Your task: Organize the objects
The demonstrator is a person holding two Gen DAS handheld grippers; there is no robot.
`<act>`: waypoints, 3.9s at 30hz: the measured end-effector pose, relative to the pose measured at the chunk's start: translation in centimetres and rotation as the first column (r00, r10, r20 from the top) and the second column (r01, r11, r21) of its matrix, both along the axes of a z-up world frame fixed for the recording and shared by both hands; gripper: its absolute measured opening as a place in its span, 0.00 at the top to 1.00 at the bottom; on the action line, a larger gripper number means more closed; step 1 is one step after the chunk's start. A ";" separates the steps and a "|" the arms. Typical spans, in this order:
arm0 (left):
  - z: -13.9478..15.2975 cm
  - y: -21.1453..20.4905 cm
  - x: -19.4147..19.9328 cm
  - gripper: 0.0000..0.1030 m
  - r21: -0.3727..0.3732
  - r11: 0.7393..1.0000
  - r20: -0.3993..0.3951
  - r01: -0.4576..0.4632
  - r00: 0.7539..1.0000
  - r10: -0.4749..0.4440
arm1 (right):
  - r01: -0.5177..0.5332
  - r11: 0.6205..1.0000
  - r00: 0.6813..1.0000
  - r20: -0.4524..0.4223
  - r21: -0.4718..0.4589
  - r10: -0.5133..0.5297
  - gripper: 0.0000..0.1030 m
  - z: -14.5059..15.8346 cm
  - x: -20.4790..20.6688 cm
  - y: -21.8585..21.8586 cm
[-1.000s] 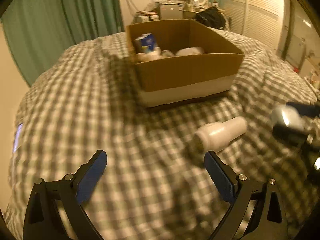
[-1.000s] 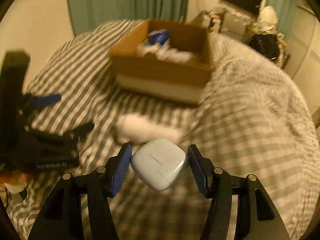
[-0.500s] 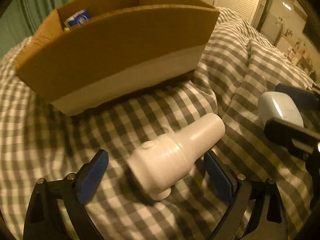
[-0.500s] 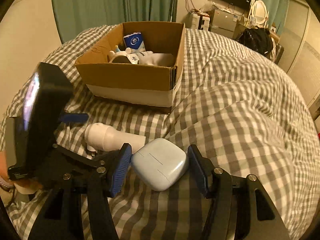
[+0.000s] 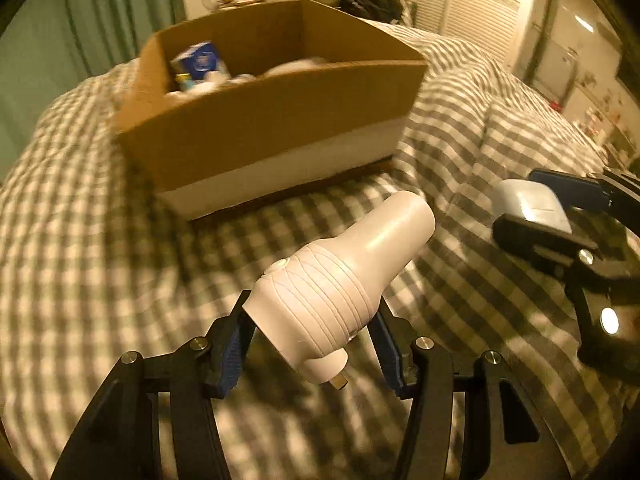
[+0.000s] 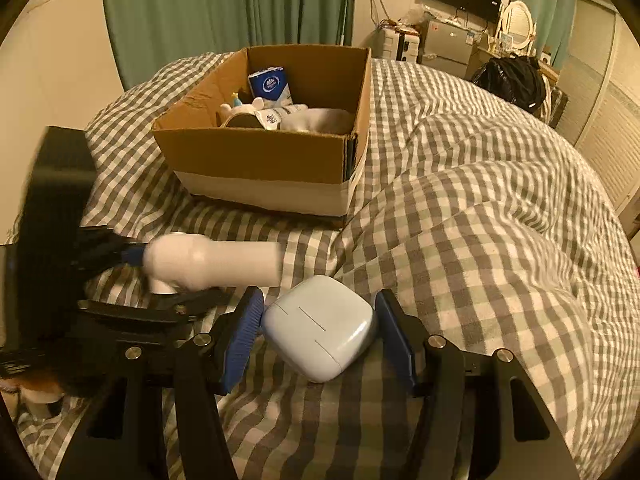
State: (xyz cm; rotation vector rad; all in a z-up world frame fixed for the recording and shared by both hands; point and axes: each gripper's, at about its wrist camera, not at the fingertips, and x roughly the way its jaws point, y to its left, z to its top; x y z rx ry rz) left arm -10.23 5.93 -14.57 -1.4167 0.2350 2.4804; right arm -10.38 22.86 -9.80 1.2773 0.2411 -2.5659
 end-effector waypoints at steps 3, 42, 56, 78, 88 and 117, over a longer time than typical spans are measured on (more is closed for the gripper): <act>1.6 -1.5 1.1 0.45 -0.031 0.998 -0.042 -0.050 0.998 0.048 | 0.011 1.000 0.999 -0.033 0.026 -0.010 0.44 1.1 0.6 -0.3; 21.0 -5.7 -2.9 0.45 0.068 0.987 -0.442 -0.144 0.883 0.159 | -0.102 0.995 0.907 -0.410 -0.006 0.091 0.44 19.8 0.8 -6.2; 17.1 -2.7 -15.5 0.45 0.081 0.984 -0.396 -0.157 0.901 0.176 | -0.050 0.993 0.928 -0.372 -0.109 0.006 0.44 18.4 -13.2 -5.2; 6.2 -1.5 -21.1 0.45 0.017 0.990 -0.186 -0.138 0.973 0.138 | 0.064 0.985 0.985 -0.146 -0.159 -0.087 0.43 6.8 -26.5 -3.8; 5.9 -1.8 -20.7 0.28 0.046 0.989 -0.171 -0.143 0.974 0.149 | 0.072 0.980 0.980 -0.171 -0.187 -0.105 0.25 6.8 -26.1 -3.1; 27.8 -4.9 -4.2 0.01 0.124 0.978 -0.560 -0.170 0.801 0.210 | 0.118 0.977 0.801 -0.565 -0.176 -0.198 0.02 29.2 -4.9 0.5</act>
